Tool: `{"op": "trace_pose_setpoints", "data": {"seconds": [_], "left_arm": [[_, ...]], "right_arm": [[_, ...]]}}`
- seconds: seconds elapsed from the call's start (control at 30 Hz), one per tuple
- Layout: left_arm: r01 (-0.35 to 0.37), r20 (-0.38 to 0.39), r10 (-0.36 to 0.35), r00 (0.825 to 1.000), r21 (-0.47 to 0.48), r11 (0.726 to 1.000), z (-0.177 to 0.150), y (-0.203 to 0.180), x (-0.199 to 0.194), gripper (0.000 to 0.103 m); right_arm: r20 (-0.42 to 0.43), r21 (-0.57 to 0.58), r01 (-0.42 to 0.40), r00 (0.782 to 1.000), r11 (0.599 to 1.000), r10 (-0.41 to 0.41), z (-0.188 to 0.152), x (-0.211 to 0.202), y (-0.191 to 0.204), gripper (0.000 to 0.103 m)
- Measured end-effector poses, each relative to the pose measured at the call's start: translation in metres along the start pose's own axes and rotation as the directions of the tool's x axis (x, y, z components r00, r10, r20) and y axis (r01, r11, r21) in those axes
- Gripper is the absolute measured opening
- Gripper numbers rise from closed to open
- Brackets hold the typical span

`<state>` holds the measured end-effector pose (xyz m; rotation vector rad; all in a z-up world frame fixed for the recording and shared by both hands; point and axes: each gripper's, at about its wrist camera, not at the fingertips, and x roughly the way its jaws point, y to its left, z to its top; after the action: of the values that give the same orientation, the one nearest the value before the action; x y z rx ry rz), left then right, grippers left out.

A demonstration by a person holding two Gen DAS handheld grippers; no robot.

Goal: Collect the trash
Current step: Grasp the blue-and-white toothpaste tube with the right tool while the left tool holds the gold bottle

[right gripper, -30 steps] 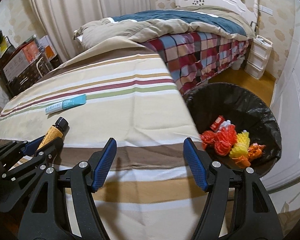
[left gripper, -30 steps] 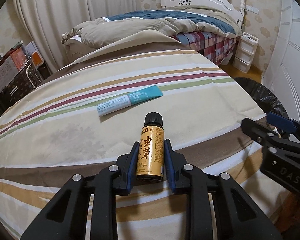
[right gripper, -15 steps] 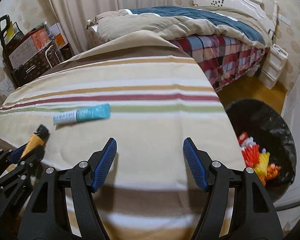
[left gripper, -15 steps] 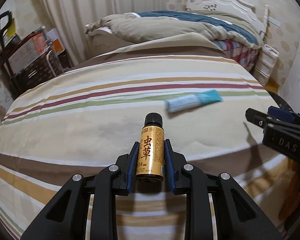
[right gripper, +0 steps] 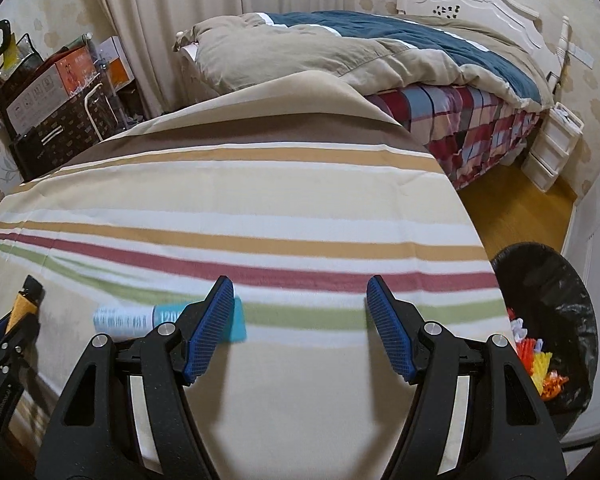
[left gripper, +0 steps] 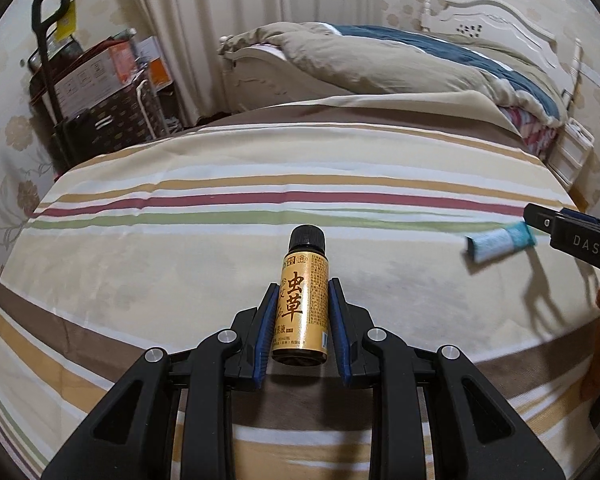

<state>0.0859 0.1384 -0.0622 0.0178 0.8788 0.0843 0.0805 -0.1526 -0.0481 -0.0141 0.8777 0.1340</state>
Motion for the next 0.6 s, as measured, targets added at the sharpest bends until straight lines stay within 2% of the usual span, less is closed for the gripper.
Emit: {"op": "trace_pose_setpoints", "data": {"seconds": [0.2,0.33,0.6], "left_arm": [[0.005,0.001,-0.005,1.000,-0.008,1.000,0.000,0.003,0.000,0.027],[0.007,0.004,-0.007,1.000,-0.009,1.000,-0.001,0.003,-0.001,0.027],[0.005,0.011,-0.005,1.000,-0.002,1.000,-0.001,0.002,-0.003,0.027]], "right_arm": [[-0.030,-0.016,0.019,0.999,1.000,-0.019,0.006,0.010,0.004,0.070],[-0.037,-0.039,0.022,0.999,0.999,-0.024,-0.004,0.003,0.007,0.073],[-0.035,-0.048,0.002,0.999,0.999,-0.003,-0.029,-0.016,0.011,0.074]]}}
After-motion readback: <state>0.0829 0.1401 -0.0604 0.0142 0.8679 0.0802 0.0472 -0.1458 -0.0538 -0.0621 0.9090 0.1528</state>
